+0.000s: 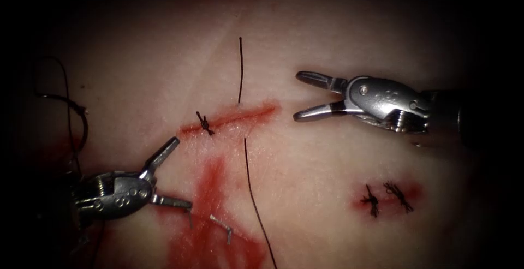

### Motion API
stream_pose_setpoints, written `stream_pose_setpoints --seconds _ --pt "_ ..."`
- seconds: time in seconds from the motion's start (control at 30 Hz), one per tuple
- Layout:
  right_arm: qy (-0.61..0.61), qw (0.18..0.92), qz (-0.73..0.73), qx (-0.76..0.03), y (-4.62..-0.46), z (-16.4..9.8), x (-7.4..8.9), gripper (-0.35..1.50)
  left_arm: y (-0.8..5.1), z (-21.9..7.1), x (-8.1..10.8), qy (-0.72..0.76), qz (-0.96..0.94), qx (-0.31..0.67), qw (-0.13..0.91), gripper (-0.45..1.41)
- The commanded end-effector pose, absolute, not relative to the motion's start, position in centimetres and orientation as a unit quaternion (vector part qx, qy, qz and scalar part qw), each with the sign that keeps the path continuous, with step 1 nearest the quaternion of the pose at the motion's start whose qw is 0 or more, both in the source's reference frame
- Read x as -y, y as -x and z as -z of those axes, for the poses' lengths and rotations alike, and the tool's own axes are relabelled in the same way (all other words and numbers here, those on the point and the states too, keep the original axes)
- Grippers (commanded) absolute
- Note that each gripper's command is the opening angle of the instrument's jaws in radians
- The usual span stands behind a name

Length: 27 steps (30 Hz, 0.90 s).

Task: Wound Closure

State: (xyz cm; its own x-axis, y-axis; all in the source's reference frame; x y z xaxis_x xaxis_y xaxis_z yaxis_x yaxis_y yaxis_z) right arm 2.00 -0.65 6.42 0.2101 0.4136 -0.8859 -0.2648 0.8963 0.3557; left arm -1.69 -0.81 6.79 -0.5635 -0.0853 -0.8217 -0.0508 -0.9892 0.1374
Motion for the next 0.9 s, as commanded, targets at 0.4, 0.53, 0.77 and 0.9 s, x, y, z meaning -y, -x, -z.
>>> stream_pose_setpoints --seconds 0.4,0.53,0.77,0.9 --pt "-0.062 0.773 -0.223 -0.591 -2.01 -6.50 0.61 1.20 2.26 -7.27 1.25 -0.488 0.856 0.131 0.110 0.86" --pt "-0.060 0.772 -0.224 -0.591 -2.01 -6.52 0.58 1.26 2.49 -7.45 1.43 -0.478 0.851 0.161 0.145 0.88" --pt "-0.057 0.772 -0.226 -0.591 -2.05 -6.53 0.58 1.30 2.62 -7.67 1.60 -0.471 0.844 0.169 0.193 0.88" --pt "-0.056 0.772 -0.227 -0.591 -2.08 -6.53 0.58 1.30 2.66 -7.77 1.72 -0.467 0.842 0.171 0.209 0.83"
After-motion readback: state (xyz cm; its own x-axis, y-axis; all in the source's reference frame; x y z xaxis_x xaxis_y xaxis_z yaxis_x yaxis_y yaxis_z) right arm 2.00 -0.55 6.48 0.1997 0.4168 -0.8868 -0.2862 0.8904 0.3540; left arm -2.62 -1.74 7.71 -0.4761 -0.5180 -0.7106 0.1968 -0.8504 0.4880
